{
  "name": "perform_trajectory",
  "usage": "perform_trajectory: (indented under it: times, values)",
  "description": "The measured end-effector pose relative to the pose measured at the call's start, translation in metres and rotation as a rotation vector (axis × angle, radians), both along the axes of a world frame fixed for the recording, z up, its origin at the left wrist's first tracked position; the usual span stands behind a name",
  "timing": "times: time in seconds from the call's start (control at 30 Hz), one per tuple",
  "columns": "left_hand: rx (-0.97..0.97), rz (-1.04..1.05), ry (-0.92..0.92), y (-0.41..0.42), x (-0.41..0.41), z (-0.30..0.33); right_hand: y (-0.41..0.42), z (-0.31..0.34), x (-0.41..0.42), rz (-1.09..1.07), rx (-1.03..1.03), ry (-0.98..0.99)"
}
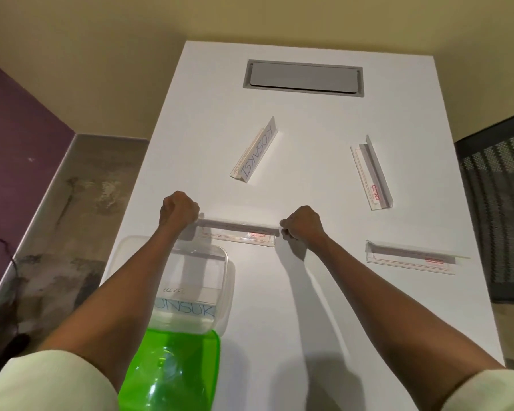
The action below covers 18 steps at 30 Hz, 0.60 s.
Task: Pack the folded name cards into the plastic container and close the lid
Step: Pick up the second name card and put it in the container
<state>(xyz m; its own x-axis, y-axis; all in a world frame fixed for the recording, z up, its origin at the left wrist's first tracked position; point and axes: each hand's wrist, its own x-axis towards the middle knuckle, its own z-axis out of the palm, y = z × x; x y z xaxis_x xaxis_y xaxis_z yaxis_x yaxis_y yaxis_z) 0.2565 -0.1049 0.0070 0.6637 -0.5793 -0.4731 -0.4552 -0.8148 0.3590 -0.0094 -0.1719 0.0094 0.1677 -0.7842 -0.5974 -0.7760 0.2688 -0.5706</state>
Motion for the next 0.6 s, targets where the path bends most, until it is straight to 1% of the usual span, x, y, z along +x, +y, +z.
perform_trajectory:
  times: [0.03, 0.07, 0.1, 0.17, 0.33, 0.5, 0.53, 0.6]
  values:
    - [-0.002, 0.094, 0.063, -0.002, 0.001, 0.005, 0.0, -0.001, 0.003, 0.005, 0.012, 0.002]
    - [-0.024, 0.093, 0.03, 0.0, 0.0, 0.007, -0.001, -0.002, 0.005, 0.015, 0.019, 0.006]
    - [-0.006, 0.016, -0.015, -0.001, 0.003, 0.001, -0.002, -0.003, 0.007, 0.029, 0.017, 0.014]
    - [0.026, 0.006, -0.037, -0.001, 0.004, 0.0, -0.003, -0.006, 0.012, 0.061, -0.003, 0.029]
    - [0.09, -0.003, -0.015, -0.004, 0.004, 0.003, -0.006, -0.013, 0.02, 0.138, -0.046, 0.044]
    - [0.05, 0.015, -0.013, -0.003, 0.007, -0.003, -0.006, -0.013, 0.023, 0.191, -0.061, 0.084]
    - [0.072, 0.019, -0.02, -0.003, 0.007, -0.005, -0.006, -0.013, 0.022, 0.191, -0.06, 0.088]
    - [0.202, 0.0, -0.054, -0.005, 0.005, -0.006, -0.006, -0.013, 0.019, 0.174, -0.06, 0.075]
